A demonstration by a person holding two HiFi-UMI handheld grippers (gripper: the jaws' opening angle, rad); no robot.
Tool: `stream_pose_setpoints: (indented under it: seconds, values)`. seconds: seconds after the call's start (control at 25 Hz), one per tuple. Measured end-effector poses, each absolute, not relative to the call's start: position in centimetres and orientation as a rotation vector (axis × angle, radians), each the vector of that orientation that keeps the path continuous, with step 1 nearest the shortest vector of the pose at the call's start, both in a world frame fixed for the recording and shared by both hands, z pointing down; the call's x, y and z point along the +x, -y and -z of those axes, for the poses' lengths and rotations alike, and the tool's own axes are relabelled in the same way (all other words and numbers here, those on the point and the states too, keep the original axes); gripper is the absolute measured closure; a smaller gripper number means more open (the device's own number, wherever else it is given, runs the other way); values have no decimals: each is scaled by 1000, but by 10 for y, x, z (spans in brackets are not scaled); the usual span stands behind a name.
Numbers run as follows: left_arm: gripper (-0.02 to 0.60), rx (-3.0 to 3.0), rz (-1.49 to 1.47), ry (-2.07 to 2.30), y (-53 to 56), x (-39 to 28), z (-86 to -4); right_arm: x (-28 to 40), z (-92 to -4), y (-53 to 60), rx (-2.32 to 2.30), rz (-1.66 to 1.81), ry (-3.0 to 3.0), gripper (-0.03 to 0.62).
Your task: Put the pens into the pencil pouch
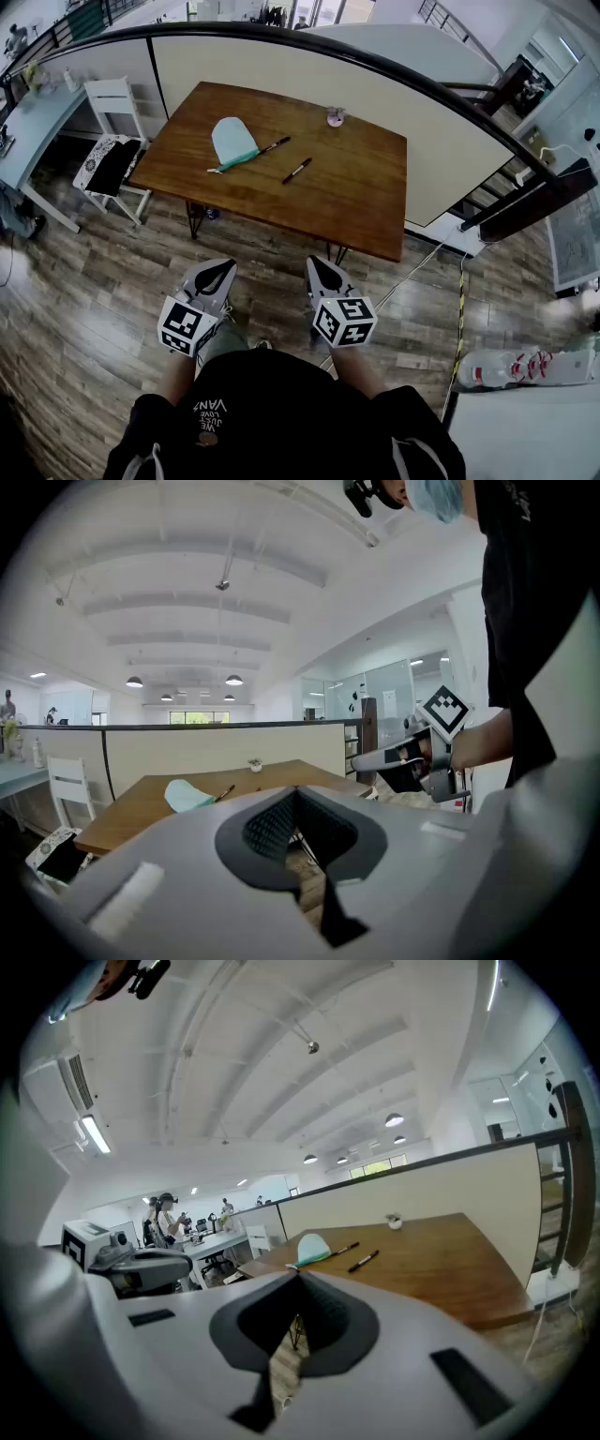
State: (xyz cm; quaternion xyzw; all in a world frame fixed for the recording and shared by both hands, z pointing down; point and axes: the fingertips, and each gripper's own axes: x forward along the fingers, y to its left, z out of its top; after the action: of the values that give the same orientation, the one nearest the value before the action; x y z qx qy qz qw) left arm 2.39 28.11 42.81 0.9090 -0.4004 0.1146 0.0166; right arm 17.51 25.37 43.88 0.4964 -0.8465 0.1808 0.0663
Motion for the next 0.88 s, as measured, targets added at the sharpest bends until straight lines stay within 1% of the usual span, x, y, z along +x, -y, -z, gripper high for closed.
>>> stream_pose_setpoints:
  seconds: [0.36, 0.68, 0.72, 0.76, 0.8, 0.84, 0.88]
  values:
    - [569, 2792, -366, 1320, -268, 7, -428, 163, -437, -238, 1469, -562, 2576, 582]
    - [563, 2791, -349, 1318, -223, -8, -434, 155, -445, -200, 1562, -624, 2525, 577]
    - [554, 2786, -347, 1320, -216, -12, -436, 153, -447, -194, 1573, -629, 2511, 565]
    - [503, 2779, -346, 1320, -208, -16, -438, 151, -449, -187, 1583, -638, 2497, 531]
    - [431, 2771, -347, 1314, -199, -21, -441, 148, -452, -180, 1590, -653, 2482, 473]
    - [413, 2764, -349, 1300, -190, -25, -444, 145, -455, -173, 1598, -667, 2464, 454]
    - [413, 2759, -351, 1282, -180, -30, -447, 141, -457, -165, 1607, -678, 2445, 454]
